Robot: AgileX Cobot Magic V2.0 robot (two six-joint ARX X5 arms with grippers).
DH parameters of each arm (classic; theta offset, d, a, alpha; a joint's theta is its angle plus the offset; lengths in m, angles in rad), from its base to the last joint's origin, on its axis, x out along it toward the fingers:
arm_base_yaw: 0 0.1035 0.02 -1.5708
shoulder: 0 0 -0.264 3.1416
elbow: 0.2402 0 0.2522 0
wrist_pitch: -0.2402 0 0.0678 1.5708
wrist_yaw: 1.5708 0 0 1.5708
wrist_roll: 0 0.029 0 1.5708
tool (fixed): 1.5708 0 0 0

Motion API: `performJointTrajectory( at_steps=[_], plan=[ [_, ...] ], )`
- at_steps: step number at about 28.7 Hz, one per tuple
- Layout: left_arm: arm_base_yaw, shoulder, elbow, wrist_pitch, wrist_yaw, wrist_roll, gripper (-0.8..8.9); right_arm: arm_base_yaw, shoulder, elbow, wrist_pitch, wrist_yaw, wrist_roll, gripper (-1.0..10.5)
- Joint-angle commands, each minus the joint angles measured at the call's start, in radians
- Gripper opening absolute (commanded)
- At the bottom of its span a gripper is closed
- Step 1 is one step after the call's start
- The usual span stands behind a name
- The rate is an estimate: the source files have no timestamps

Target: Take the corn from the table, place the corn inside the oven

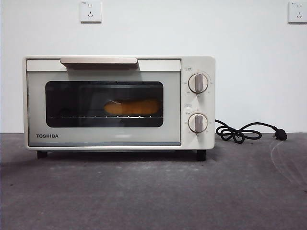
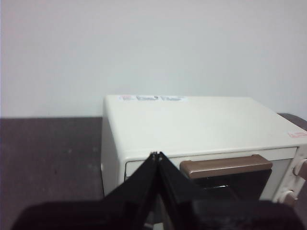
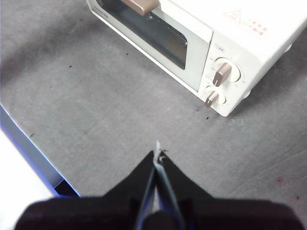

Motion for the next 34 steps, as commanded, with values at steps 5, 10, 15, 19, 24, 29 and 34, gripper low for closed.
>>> performJointTrajectory(
  at_steps=[5,10,15,19,24,29,34],
  plan=[
    [-0.003,-0.164,-0.231,0.136,-0.043,0.072,-0.03,0.0,0.002,0.002,0.006,0.0,-0.001,0.0],
    [-0.003,-0.282,-0.353,0.15,-0.113,0.076,-0.03,0.0,0.002,0.002,0.006,0.0,0.0,0.0],
    [-0.003,-0.398,-0.441,0.154,-0.132,0.078,-0.03,0.0,0.002,0.002,0.006,0.0,-0.001,0.0],
    [-0.002,-0.405,-0.488,0.228,-0.131,0.085,-0.03,0.0,0.002,0.002,0.006,0.0,0.0,0.0],
    [-0.002,-0.405,-0.542,0.249,-0.135,0.107,-0.03,0.0,0.002,0.002,0.006,0.001,-0.001,0.0],
    [-0.002,-0.405,-0.541,0.092,-0.18,0.116,-0.03,0.0,0.002,0.002,0.006,0.0,-0.001,0.0],
    [-0.002,-0.405,-0.54,-0.019,-0.209,0.128,-0.03,0.0,0.002,0.002,0.006,0.001,-0.001,0.0]
  ],
)
